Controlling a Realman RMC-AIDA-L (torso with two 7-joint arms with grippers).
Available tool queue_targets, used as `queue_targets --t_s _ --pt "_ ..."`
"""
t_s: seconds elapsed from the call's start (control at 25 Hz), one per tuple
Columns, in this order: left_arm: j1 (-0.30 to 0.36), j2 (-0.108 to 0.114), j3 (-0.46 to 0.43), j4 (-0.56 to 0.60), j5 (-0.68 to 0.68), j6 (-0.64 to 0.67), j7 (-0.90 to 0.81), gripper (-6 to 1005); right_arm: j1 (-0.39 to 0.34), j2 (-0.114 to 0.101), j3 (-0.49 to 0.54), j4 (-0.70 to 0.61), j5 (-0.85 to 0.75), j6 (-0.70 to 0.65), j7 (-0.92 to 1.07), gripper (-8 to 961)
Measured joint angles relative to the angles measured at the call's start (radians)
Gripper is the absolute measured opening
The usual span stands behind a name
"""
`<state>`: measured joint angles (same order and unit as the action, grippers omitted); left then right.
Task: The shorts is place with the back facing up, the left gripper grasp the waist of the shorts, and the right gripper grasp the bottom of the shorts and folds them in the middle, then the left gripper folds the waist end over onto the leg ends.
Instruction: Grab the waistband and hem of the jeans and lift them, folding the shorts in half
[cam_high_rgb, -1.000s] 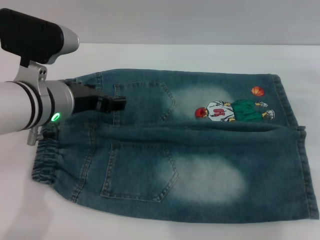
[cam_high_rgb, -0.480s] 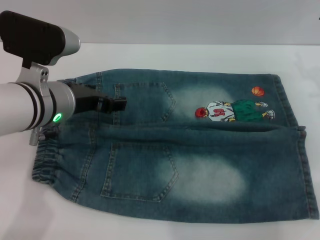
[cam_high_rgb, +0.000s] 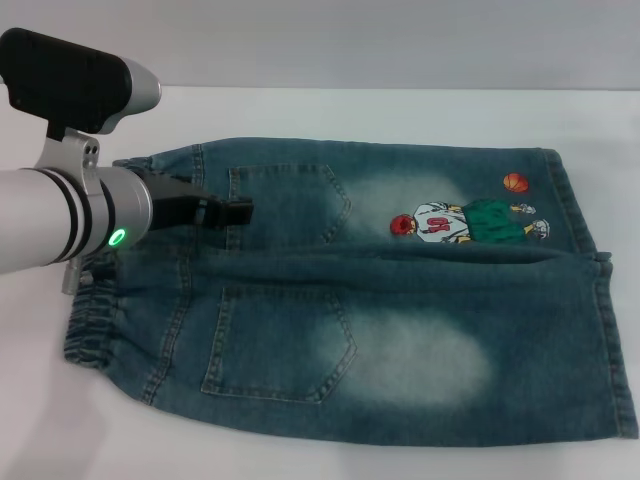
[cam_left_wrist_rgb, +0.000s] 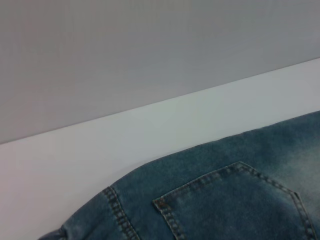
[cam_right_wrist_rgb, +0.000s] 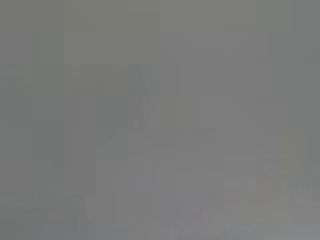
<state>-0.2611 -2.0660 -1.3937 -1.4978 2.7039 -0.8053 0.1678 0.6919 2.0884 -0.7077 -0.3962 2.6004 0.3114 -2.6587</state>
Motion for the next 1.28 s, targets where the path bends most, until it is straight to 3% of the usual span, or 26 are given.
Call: queue_targets --t_s 0.12,0.28,0.8,1.08,1.2,1.28 --pt "-0.005 0.001 0.001 0.002 0.001 -0.001 -0.006 820 -0.003 0.0 -0.008 0.0 0.11 -0.006 -0.091 644" --pt "-0.007 0.001 0.001 0.004 0.001 0.0 -0.006 820 -0.009 0.0 -0.003 0.002 0.134 -0.014 -0.114 590" --pt "-0.044 0.001 0.009 0.038 0.001 0.002 -0.025 818 -0.073 -0.003 0.049 -0.049 0.181 -0.089 -0.119 650" --pt "-0.05 0.001 0.01 0.04 0.001 0.001 -0.03 818 -0.074 -0.005 0.123 -0.056 0.254 -0.174 -0.107 745" --pt "-0.05 0.001 0.011 0.041 0.001 0.001 -0.03 818 -0.085 -0.004 0.145 -0.059 0.254 -0.154 -0.106 746" --pt "-0.05 0.001 0.013 0.041 0.001 0.001 -0.03 817 -0.1 -0.002 0.106 -0.061 0.254 -0.107 -0.101 746"
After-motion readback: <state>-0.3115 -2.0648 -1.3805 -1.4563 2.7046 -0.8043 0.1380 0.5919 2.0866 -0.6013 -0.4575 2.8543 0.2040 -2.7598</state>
